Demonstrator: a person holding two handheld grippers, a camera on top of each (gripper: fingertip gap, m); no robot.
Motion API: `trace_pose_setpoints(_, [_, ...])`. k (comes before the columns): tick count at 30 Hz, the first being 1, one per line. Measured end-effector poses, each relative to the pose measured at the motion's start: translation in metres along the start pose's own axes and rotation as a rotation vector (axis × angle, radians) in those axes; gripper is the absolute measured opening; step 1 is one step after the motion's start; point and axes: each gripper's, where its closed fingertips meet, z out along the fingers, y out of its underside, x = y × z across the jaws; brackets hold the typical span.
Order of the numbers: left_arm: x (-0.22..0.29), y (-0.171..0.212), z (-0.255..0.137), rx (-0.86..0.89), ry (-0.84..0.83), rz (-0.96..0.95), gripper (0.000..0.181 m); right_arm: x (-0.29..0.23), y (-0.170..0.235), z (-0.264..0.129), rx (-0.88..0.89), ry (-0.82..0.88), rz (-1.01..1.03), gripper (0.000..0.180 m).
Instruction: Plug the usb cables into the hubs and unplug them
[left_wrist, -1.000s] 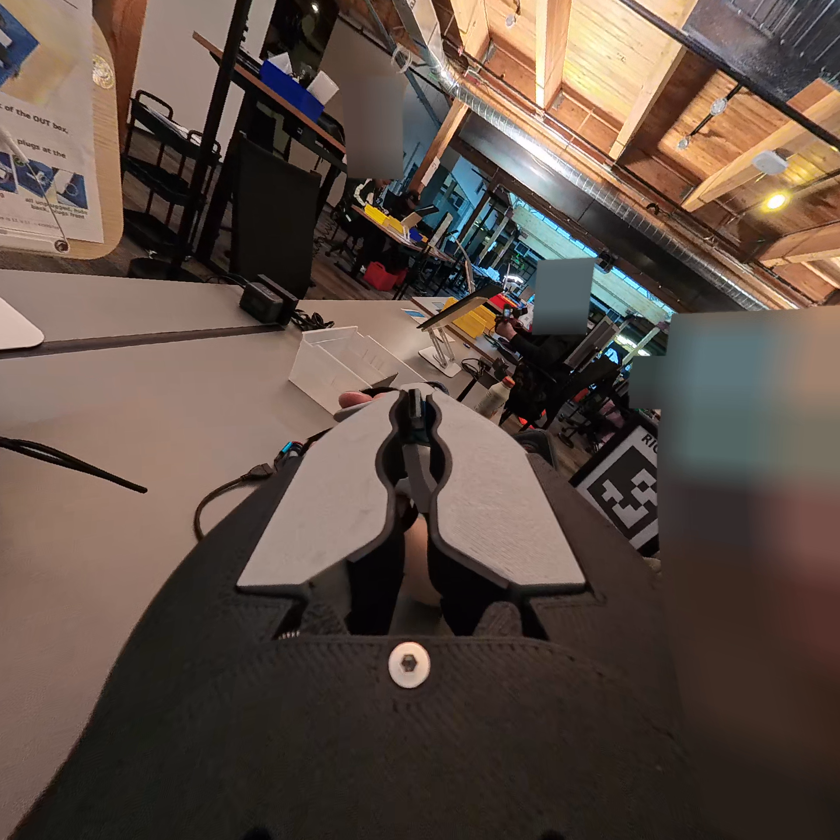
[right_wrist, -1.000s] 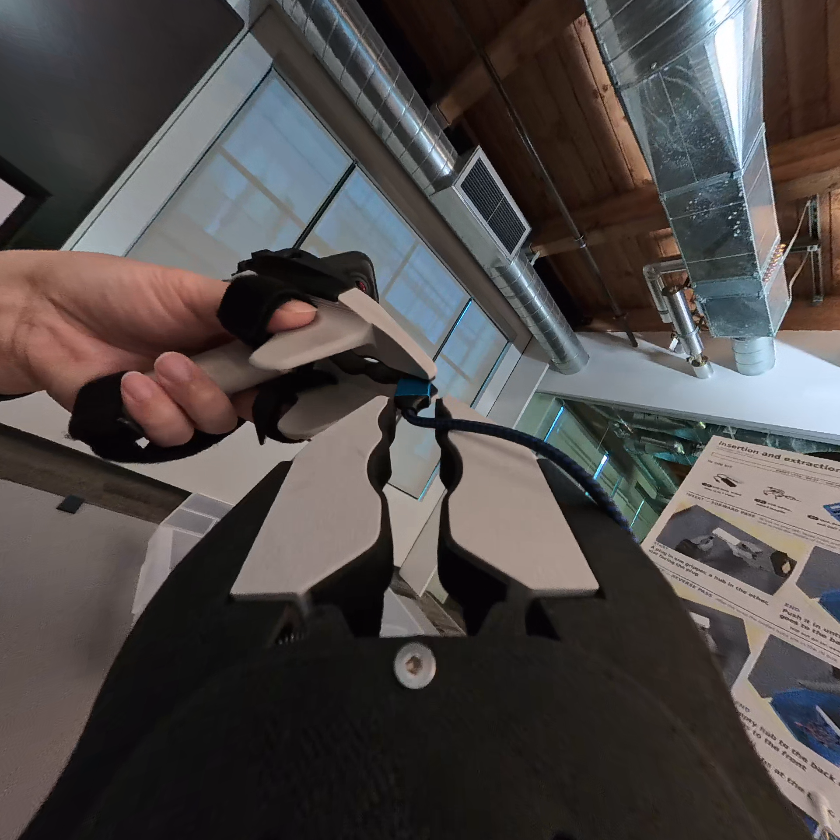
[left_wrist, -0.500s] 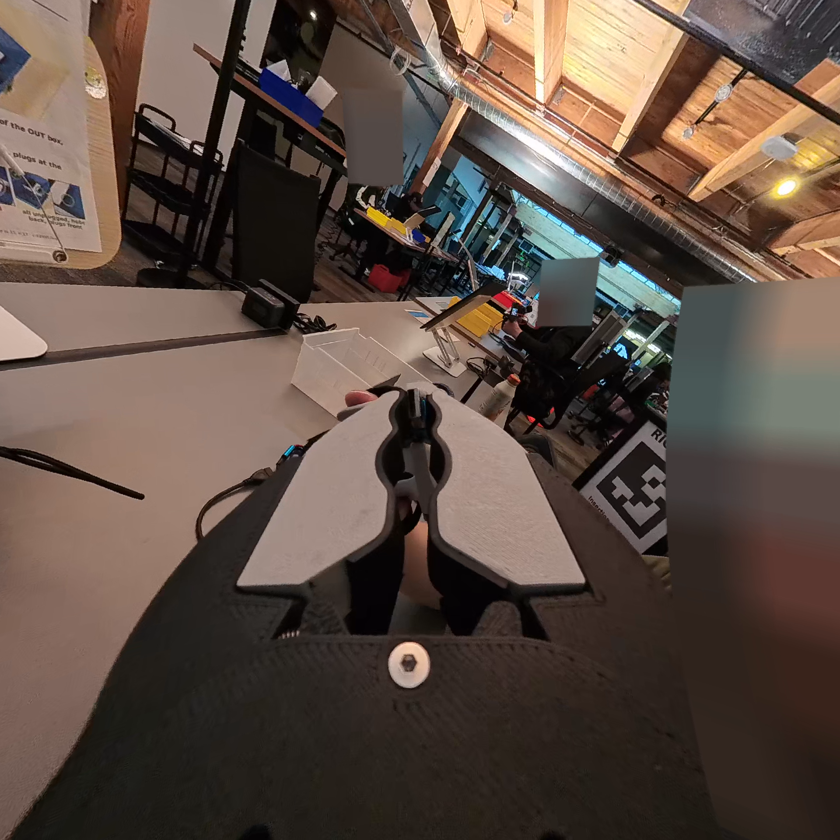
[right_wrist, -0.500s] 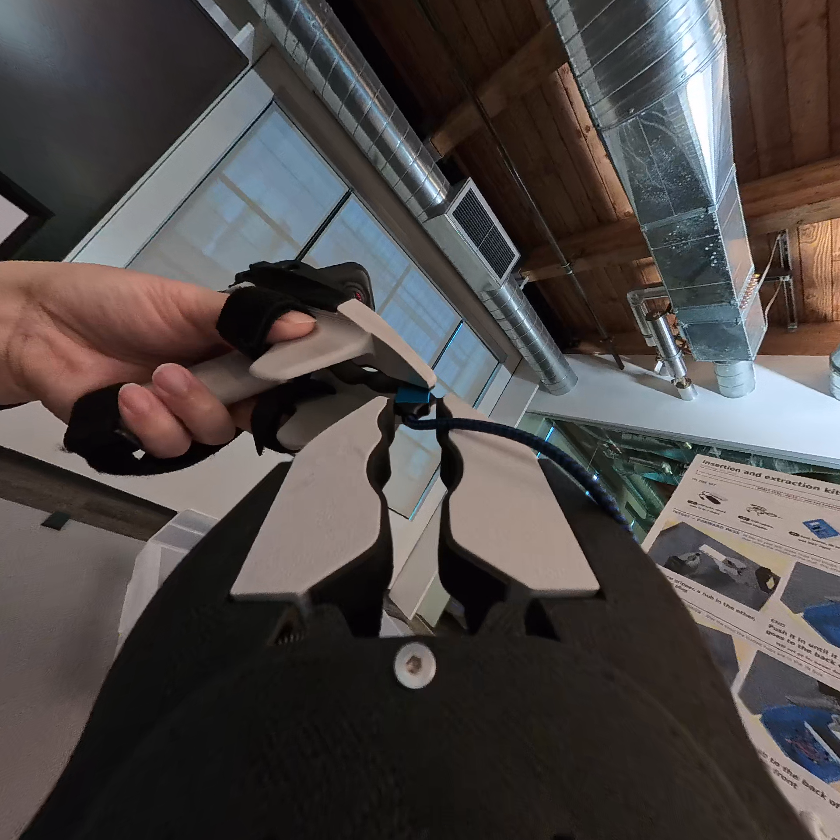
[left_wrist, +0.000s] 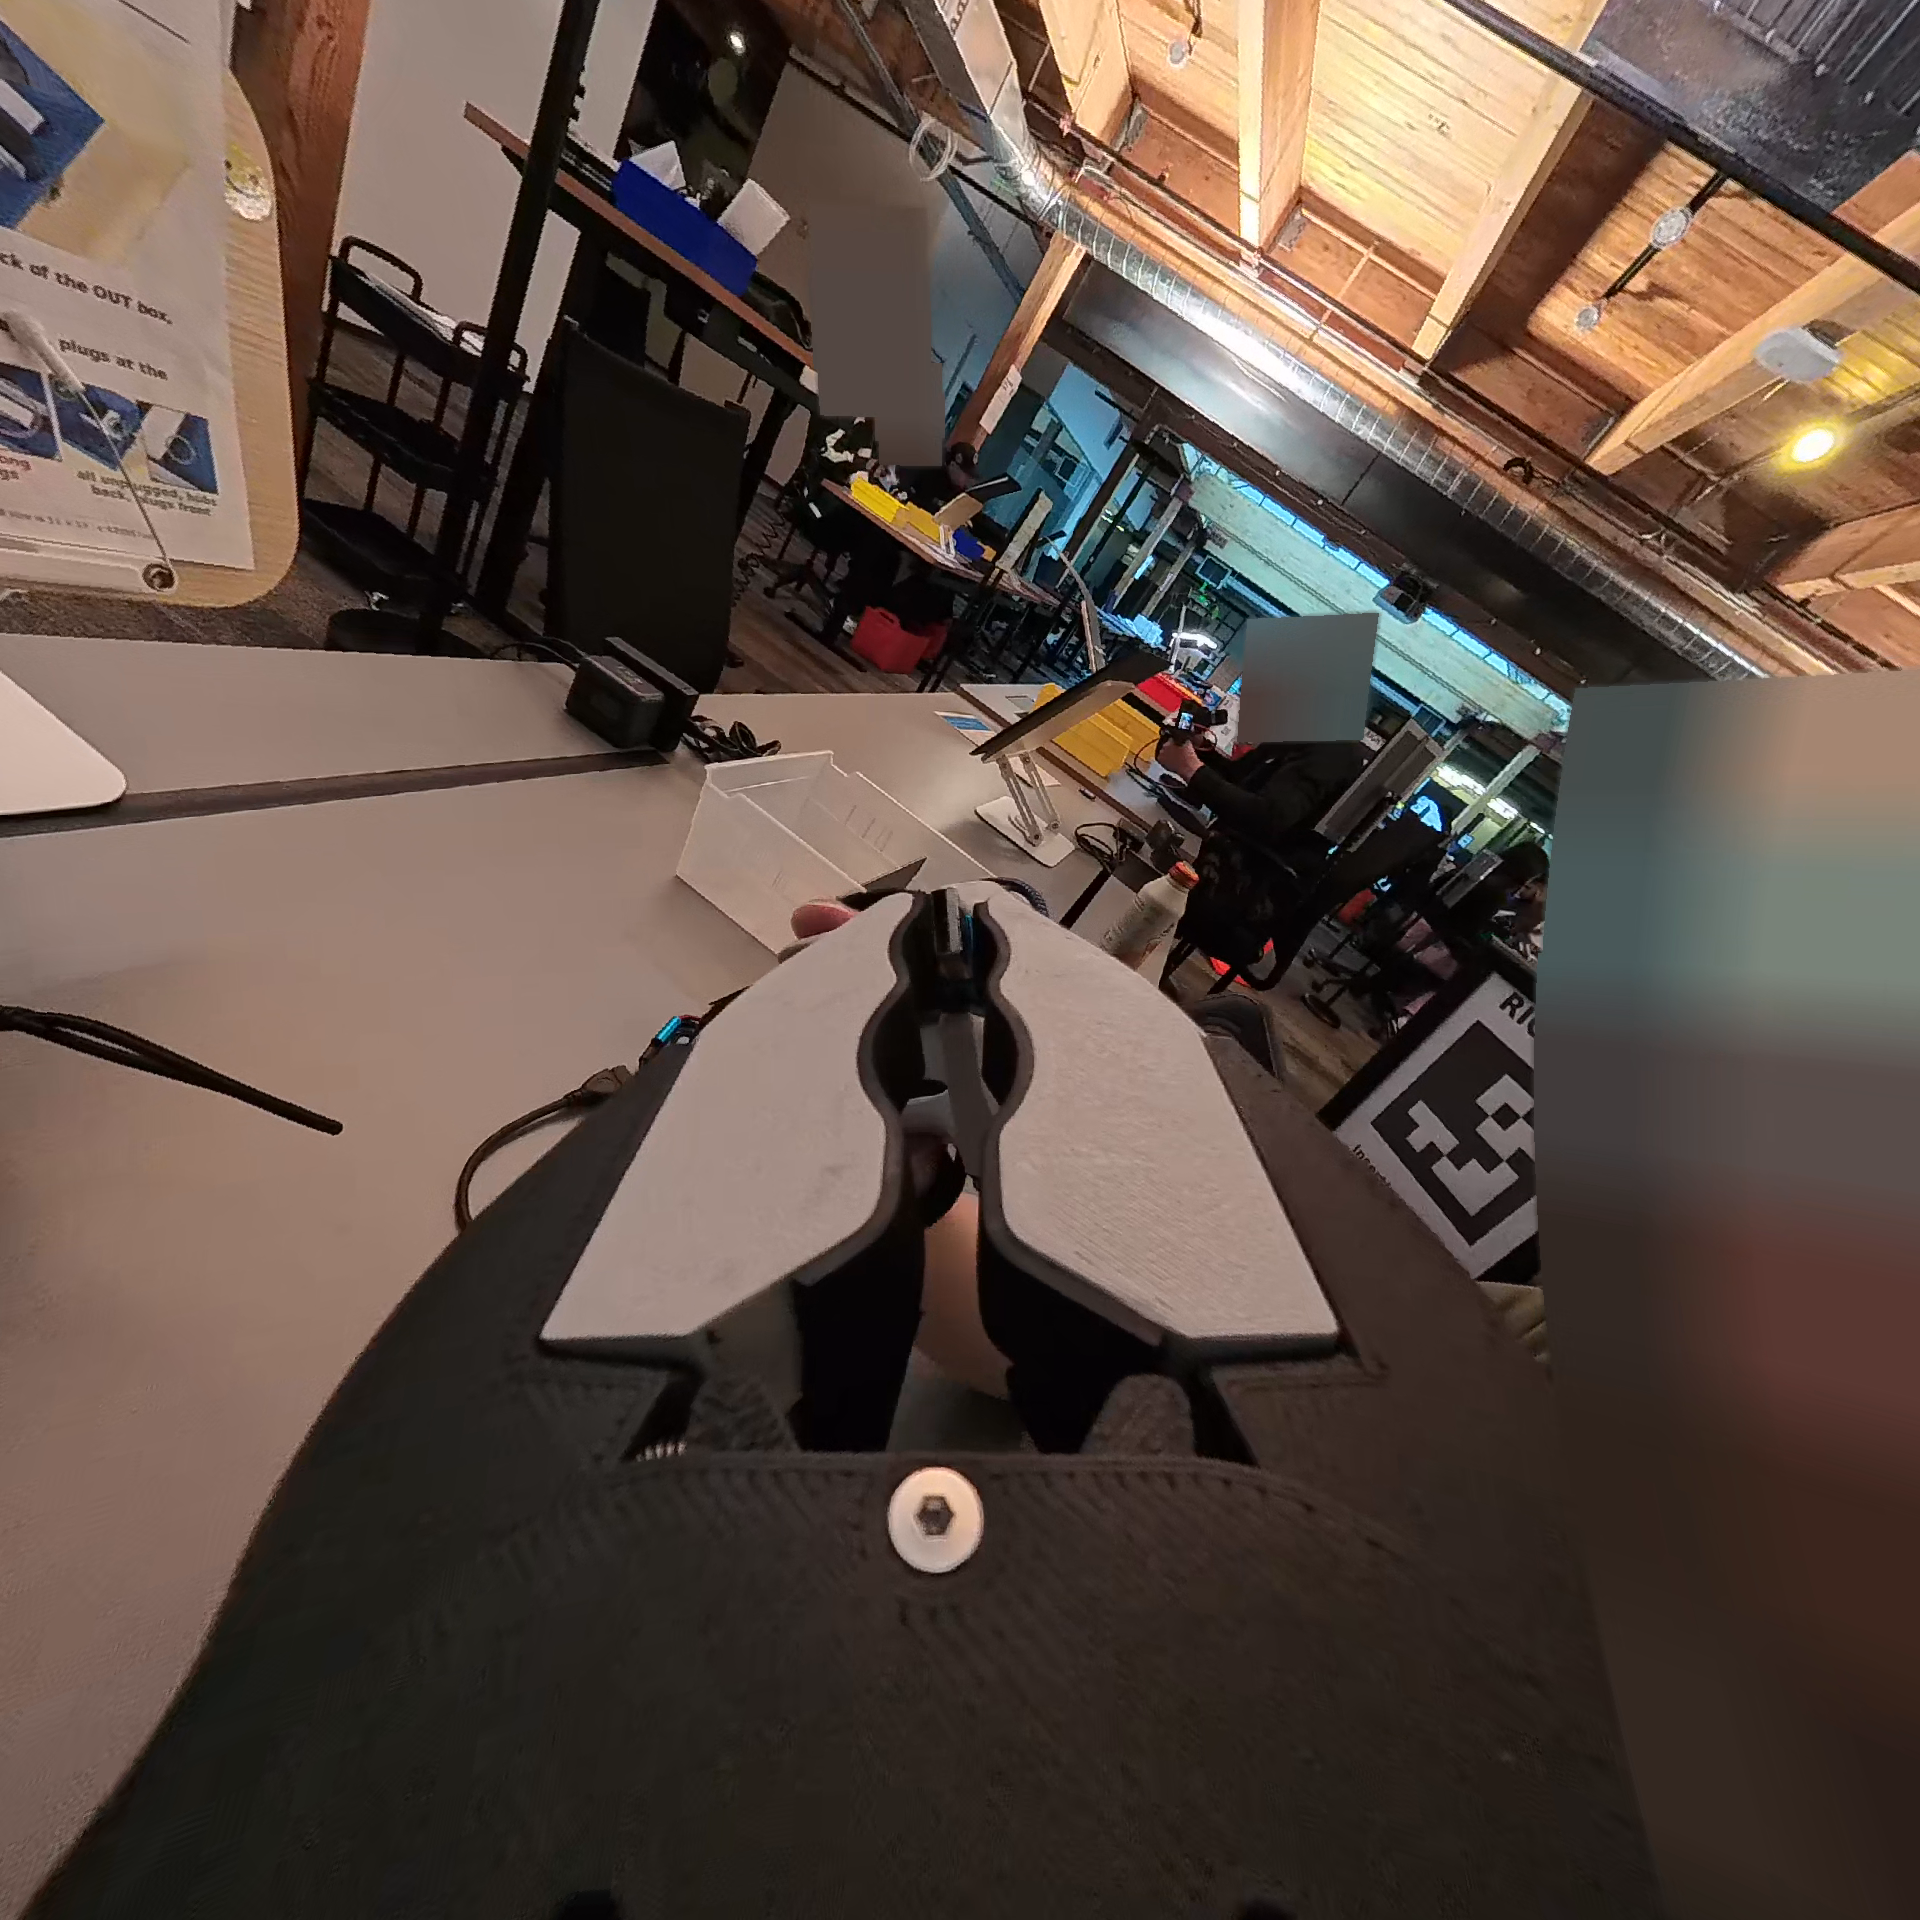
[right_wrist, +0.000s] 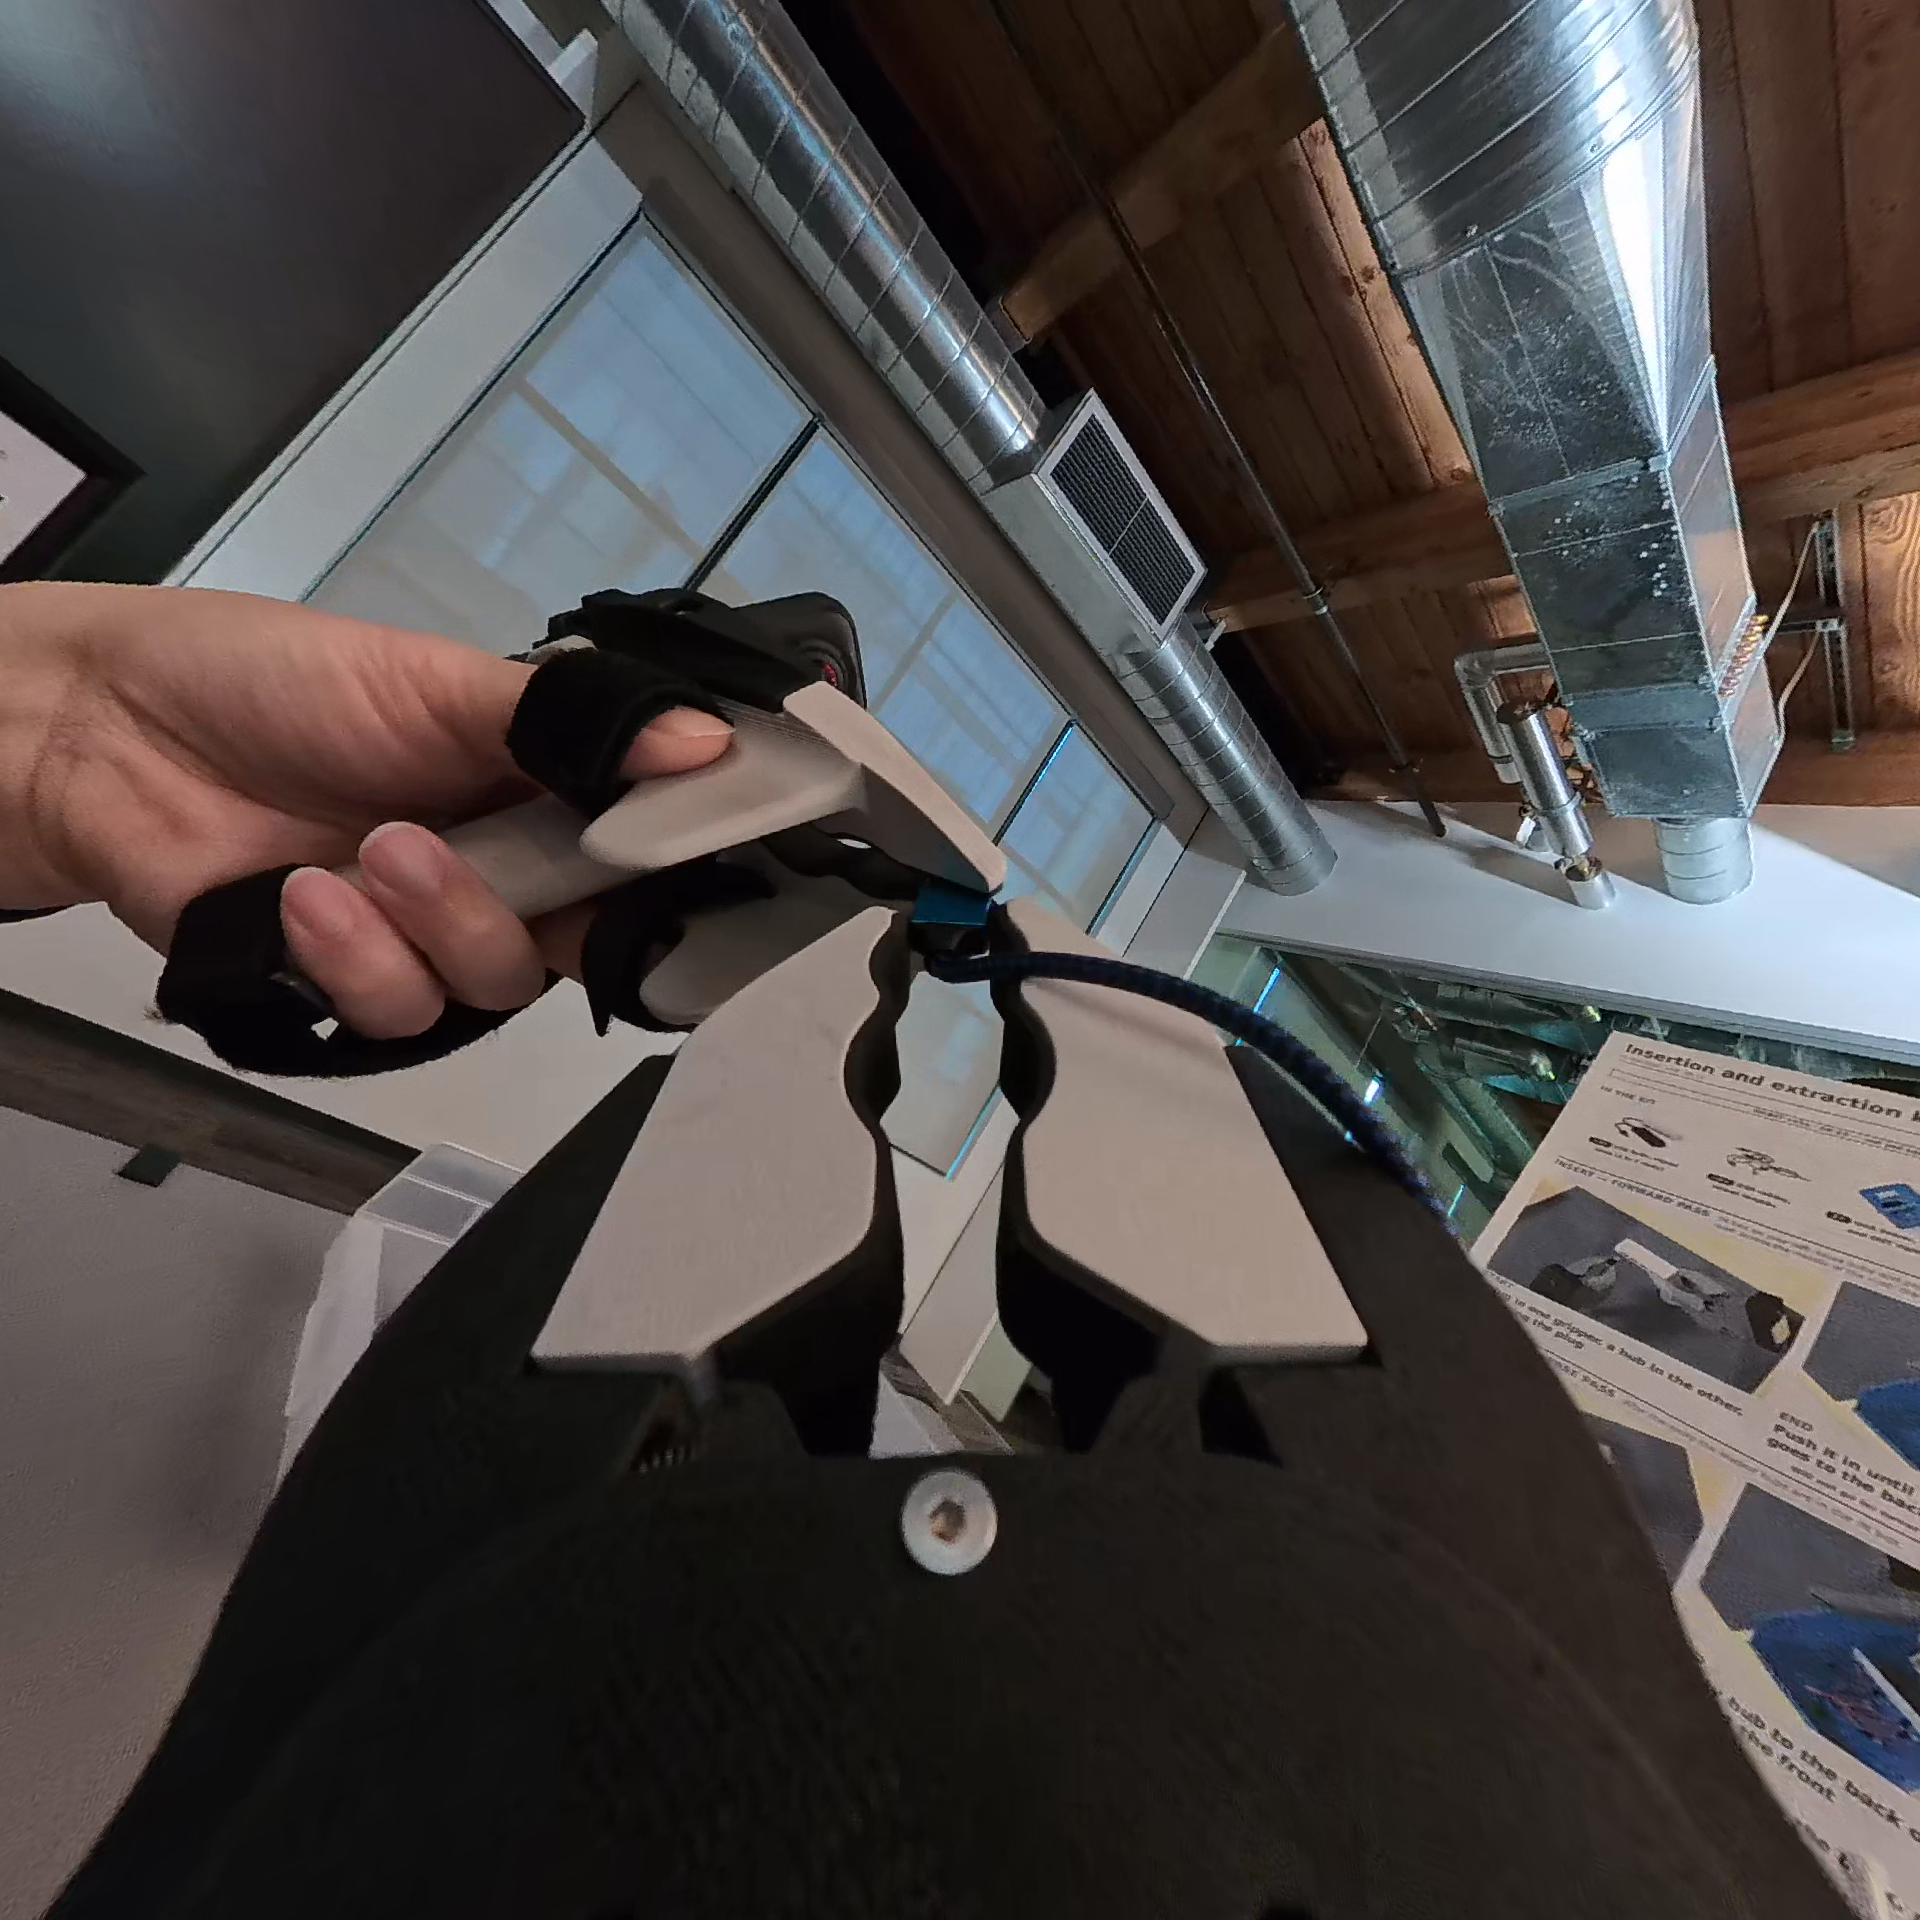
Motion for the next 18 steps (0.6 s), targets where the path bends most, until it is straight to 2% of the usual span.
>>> trace_pose_setpoints(9, [-0.004,0.0,0.001,0.018,0.029,-0.043,0.005,0.001,0.004,-0.001,-0.029,-0.019,-0.023,0.014])
trace_pose_setpoints(11, [-0.009,-0.011,-0.004,0.077,0.007,0.007,0.013,0.004,0.004,-0.002,-0.032,-0.02,-0.023,0.014])
trace_pose_setpoints(12, [-0.013,-0.021,-0.011,0.134,-0.023,0.065,0.023,0.009,0.004,-0.003,-0.04,-0.014,-0.038,0.014])
trace_pose_setpoints(15, [-0.049,-0.042,-0.036,0.246,-0.247,0.347,0.024,0.038,-0.001,-0.011,-0.065,0.023,-0.033,0.014])
trace_pose_setpoints(17, [-0.094,-0.034,-0.042,0.225,-0.448,0.492,0.029,0.061,-0.002,-0.016,-0.097,0.047,0.02,0.014])
trace_pose_setpoints(18, [-0.117,-0.022,-0.037,0.192,-0.491,0.502,0.032,0.071,0.0,-0.019,-0.123,0.057,0.042,0.014])
